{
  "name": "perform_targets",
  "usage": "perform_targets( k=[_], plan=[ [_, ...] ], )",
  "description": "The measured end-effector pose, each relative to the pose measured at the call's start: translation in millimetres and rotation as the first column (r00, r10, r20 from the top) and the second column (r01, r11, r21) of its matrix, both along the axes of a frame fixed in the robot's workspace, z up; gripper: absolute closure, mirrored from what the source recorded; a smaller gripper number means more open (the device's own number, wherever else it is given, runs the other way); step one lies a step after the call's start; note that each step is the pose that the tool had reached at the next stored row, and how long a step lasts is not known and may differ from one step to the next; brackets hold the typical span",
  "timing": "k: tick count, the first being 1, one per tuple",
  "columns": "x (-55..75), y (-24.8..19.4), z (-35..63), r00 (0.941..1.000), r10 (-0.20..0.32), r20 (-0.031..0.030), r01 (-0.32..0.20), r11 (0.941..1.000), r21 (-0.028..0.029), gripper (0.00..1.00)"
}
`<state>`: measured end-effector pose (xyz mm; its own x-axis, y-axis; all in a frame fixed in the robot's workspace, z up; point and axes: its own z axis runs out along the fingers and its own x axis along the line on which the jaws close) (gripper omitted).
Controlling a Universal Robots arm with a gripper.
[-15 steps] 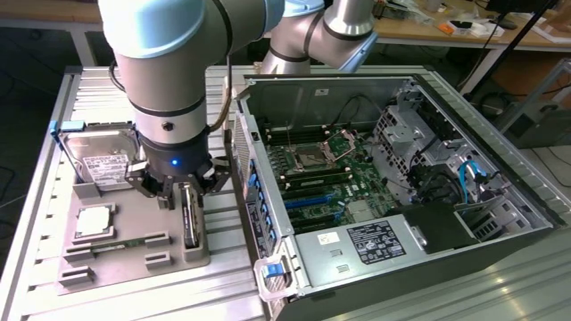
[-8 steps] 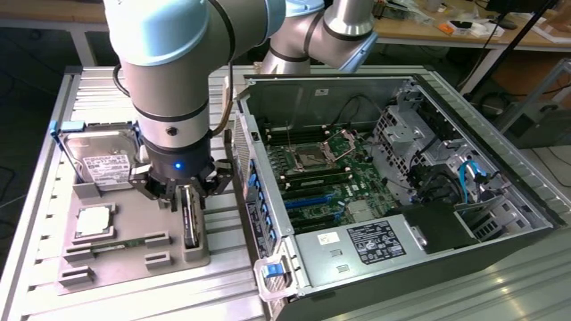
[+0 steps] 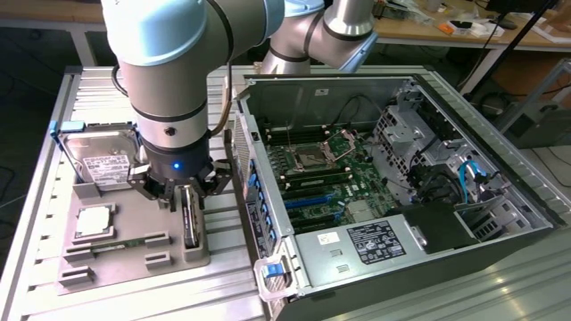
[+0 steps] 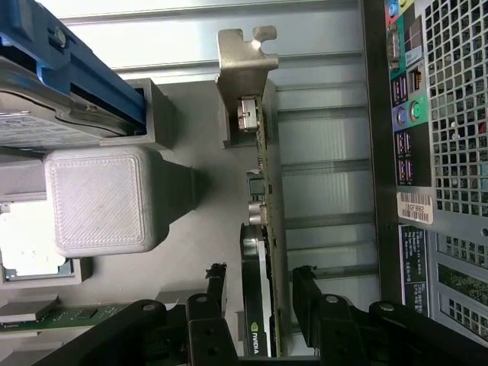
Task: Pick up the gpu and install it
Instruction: 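Pick up the gpu and move the gpu toward the slot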
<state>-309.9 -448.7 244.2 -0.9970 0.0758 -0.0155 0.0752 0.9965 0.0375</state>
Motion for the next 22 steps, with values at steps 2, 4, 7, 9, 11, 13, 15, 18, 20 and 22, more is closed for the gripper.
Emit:
perform_targets(
  k=[2,4,7,9,11,13,15,18,20,22],
  plan=[
    [0.0,0.0,0.0,1.0000,0.000,0.0000,0.000,1.0000,0.0000,0.52],
    [0.0,0.0,0.0,1.0000,0.000,0.0000,0.000,1.0000,0.0000,0.52],
    [0.0,0.0,0.0,1.0000,0.000,0.0000,0.000,1.0000,0.0000,0.60],
    [0.0,0.0,0.0,1.0000,0.000,0.0000,0.000,1.0000,0.0000,0.67],
    [0.0,0.0,0.0,1.0000,0.000,0.0000,0.000,1.0000,0.0000,0.67],
    [0.0,0.0,0.0,1.0000,0.000,-0.0002,0.000,1.0000,-0.0001,0.68],
    [0.0,0.0,0.0,1.0000,0.000,-0.0001,0.000,1.0000,0.0000,0.73],
    [0.0,0.0,0.0,1.0000,0.000,0.0000,0.000,1.0000,0.0000,0.73],
    [0.0,0.0,0.0,1.0000,0.000,0.0000,0.000,1.0000,0.0000,0.73],
    [0.0,0.0,0.0,1.0000,0.000,0.0000,0.000,1.0000,0.0000,0.73]
  ],
)
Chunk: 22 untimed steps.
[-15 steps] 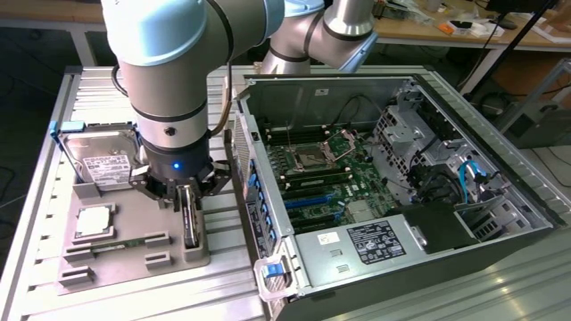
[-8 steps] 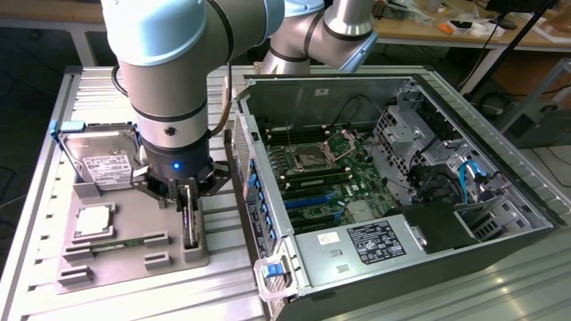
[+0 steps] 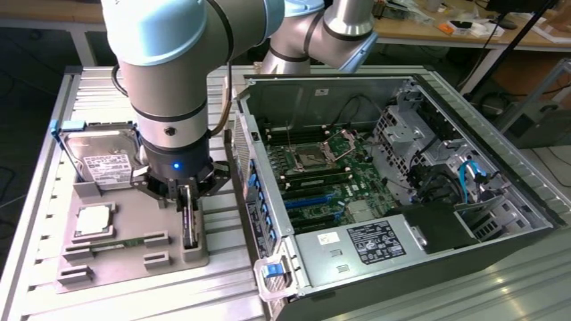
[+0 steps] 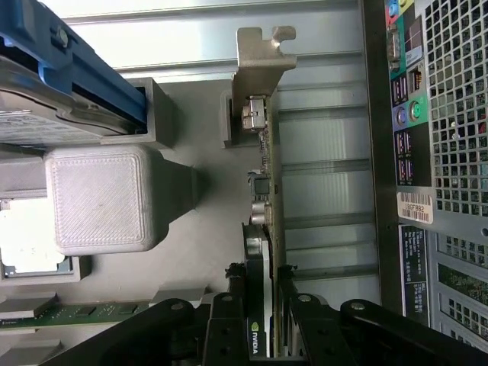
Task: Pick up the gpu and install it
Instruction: 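Pick up the gpu and move the gpu toward the slot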
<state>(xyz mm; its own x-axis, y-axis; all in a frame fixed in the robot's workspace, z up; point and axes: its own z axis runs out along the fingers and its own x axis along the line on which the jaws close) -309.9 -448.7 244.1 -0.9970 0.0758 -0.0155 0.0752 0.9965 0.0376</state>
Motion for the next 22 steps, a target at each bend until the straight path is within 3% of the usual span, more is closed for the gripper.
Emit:
perform_targets(
  k=[22],
  plan=[
    [0.0,0.0,0.0,1.0000,0.000,0.0000,0.000,1.0000,0.0000,0.73]
  ],
)
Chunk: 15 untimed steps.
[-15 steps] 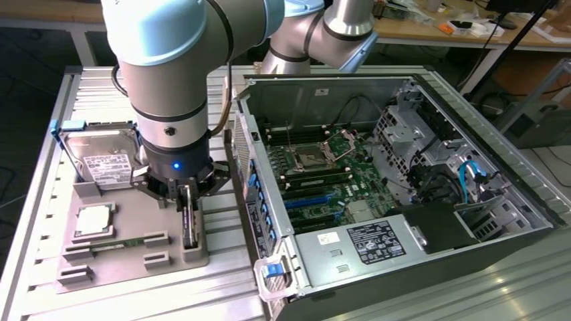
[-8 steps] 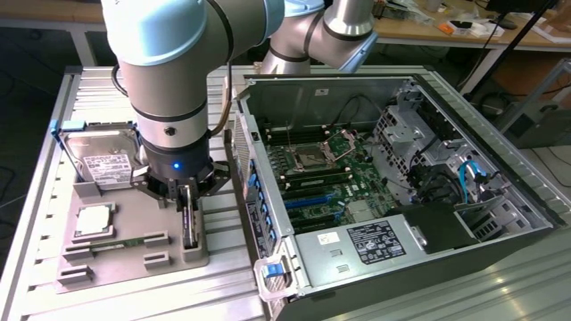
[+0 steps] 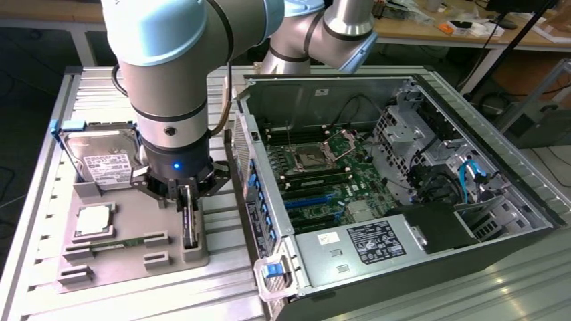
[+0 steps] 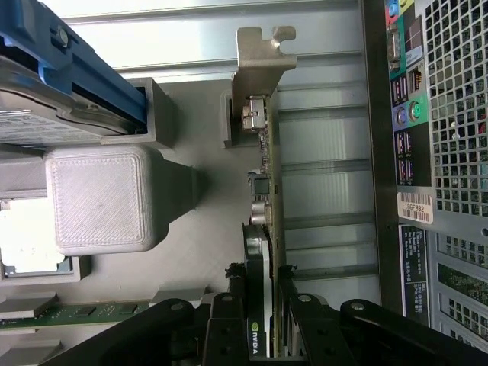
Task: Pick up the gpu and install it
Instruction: 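Pick up the gpu and move the gpu toward the slot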
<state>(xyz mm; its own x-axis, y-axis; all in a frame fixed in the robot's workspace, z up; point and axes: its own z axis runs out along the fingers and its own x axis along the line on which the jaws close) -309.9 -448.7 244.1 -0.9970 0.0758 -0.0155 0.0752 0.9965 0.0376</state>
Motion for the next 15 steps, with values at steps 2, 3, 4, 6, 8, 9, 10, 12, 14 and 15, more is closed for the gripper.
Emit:
perform_targets(
  k=[2,3,4,6,8,9,10,12,14,15],
  plan=[
    [0.0,0.0,0.0,1.0000,0.000,0.0000,0.000,1.0000,0.0000,0.73],
    [0.0,0.0,0.0,1.0000,0.000,0.0000,0.000,1.0000,0.0000,0.73],
    [0.0,0.0,0.0,1.0000,0.000,0.0000,0.000,1.0000,0.0000,0.73],
    [0.0,0.0,0.6,1.0000,0.000,0.0001,0.000,1.0000,0.0001,0.73],
    [0.0,0.0,2.1,1.0000,0.000,0.0000,0.000,1.0000,0.0000,0.73],
    [0.0,0.0,3.0,1.0000,0.000,0.0000,0.000,1.0000,0.0000,0.73],
    [0.0,0.0,4.0,1.0000,0.000,0.0000,0.000,1.0000,0.0000,0.73],
    [0.0,0.0,6.4,1.0000,0.000,0.0000,0.000,1.0000,0.0000,0.73],
    [0.0,0.0,9.2,1.0000,0.000,0.0000,0.000,1.0000,0.0000,0.73],
    [0.0,0.0,11.1,1.0000,0.000,0.0000,0.000,1.0000,0.0000,0.73]
  ],
)
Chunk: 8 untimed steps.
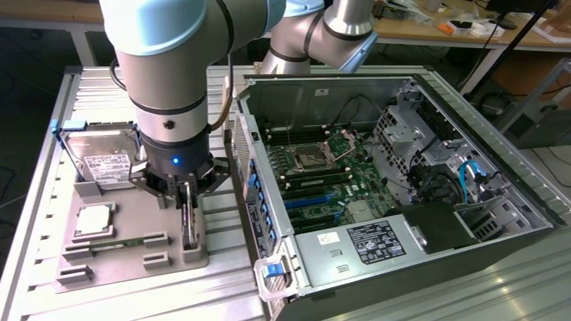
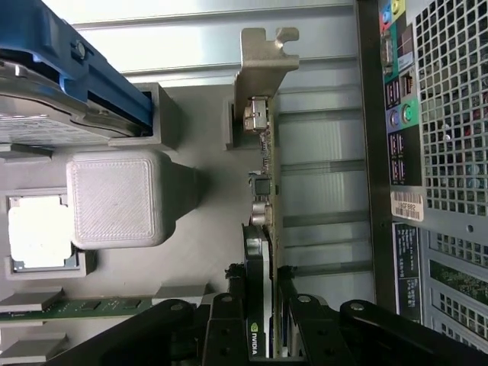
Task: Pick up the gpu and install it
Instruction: 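Pick up the gpu and move the gpu toward the slot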
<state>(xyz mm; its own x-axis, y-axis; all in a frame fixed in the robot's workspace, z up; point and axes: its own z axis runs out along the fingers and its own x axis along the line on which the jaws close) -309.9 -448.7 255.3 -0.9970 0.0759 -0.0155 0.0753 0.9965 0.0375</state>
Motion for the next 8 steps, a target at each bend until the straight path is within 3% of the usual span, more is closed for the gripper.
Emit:
perform_targets(
  k=[8],
  plan=[
    [0.0,0.0,15.1,1.0000,0.000,0.0000,0.000,1.0000,0.0000,0.73]
  ],
)
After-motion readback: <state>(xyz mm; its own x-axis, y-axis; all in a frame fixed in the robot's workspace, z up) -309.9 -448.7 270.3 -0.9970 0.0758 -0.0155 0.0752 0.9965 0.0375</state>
